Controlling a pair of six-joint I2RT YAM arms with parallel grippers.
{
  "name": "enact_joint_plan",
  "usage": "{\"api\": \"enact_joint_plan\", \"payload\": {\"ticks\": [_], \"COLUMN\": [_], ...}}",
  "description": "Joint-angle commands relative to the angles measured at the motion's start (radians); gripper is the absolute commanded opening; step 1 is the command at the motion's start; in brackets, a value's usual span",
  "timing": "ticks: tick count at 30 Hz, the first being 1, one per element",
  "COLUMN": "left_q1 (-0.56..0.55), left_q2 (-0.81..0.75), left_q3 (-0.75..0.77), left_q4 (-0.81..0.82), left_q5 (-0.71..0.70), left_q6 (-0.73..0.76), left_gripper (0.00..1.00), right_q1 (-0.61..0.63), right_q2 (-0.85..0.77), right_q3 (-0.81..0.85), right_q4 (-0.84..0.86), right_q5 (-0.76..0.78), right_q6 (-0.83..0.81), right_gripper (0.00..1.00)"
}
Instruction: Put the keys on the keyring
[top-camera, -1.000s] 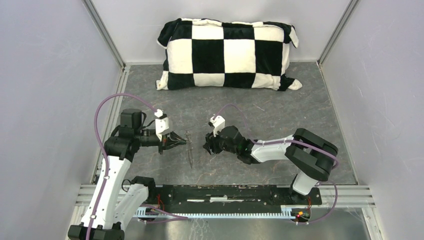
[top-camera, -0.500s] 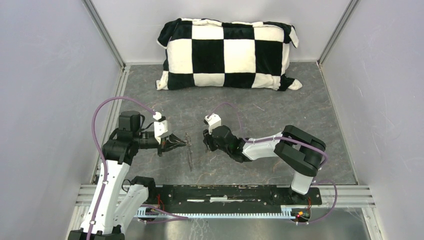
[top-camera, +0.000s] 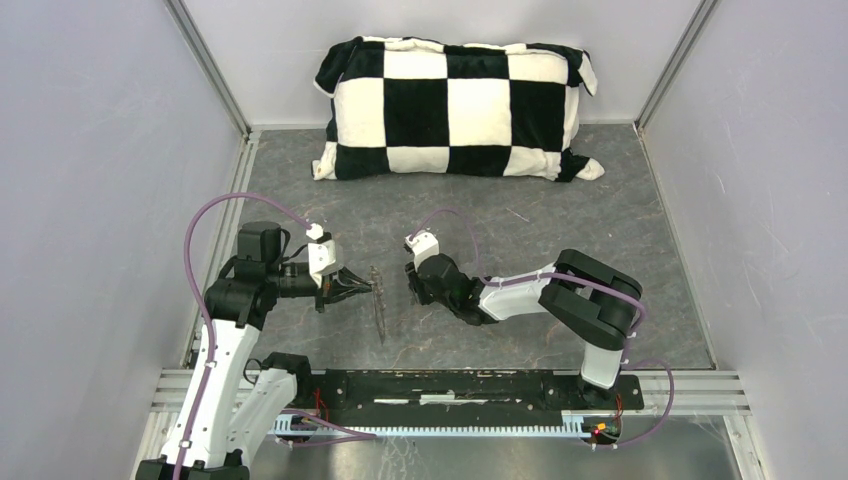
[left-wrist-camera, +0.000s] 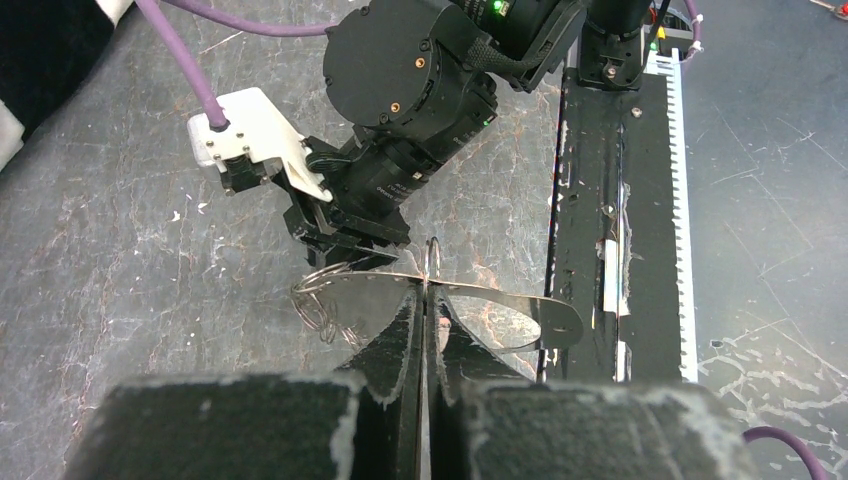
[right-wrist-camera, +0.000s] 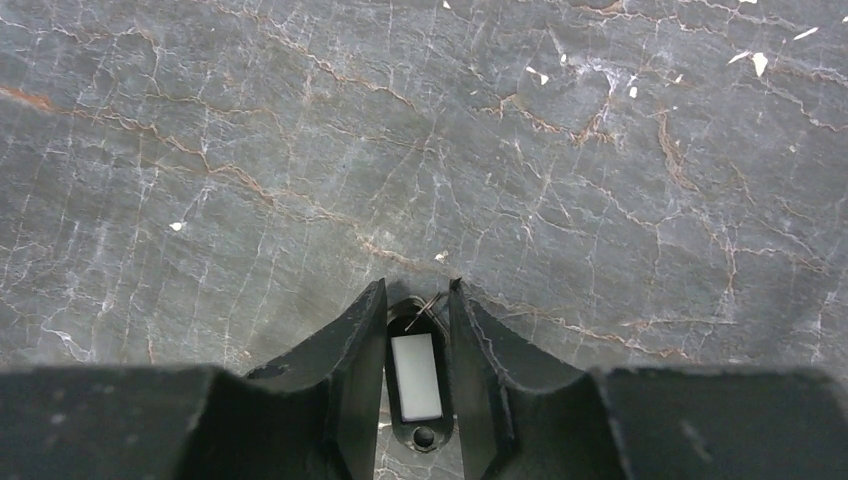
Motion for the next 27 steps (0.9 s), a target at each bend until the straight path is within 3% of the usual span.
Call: {"api": "enact_joint_plan", "payload": {"ticks": [1, 6, 11, 16, 21, 27], "left_q1": [0.004, 0.004, 0.004, 0.004, 0.004, 0.004], "left_q2": [-0.01, -0.008, -0.003, -0.002, -0.006, -0.009], "left_q3": [0.033, 0.034, 0.035, 0.033, 0.034, 0.032], "left_q4": [0.004, 0.004, 0.004, 0.004, 0.005, 0.004], "left_q5": [0.029, 0.033, 0.034, 0.034, 0.034, 0.028], "left_q6": [0.053, 0.056, 0.057, 0.057, 0.052, 0.045], "left_gripper": [0.02, 0.02, 0.02, 0.02, 0.02, 0.02], "right_q1": [0.004, 0.004, 0.004, 0.004, -0.006, -0.038], "right_q2": [0.0, -0.001, -0.015, -0.056, -0.141, -0.325], "right_q3": [0.026, 0.019, -0.006, -0.046, -0.114, -0.205], "right_q4": [0.011, 0.022, 0.053, 0.12, 0.184, 0.212], "right_q5": [0.031, 0.034, 0.029, -0.004, -0.063, -0.326], "right_q6": [0.004, 0.002, 0.003, -0.025, -0.067, -0.122], "right_gripper": [0.34, 0.28, 0.11, 0.01, 0.0, 0.0]}}
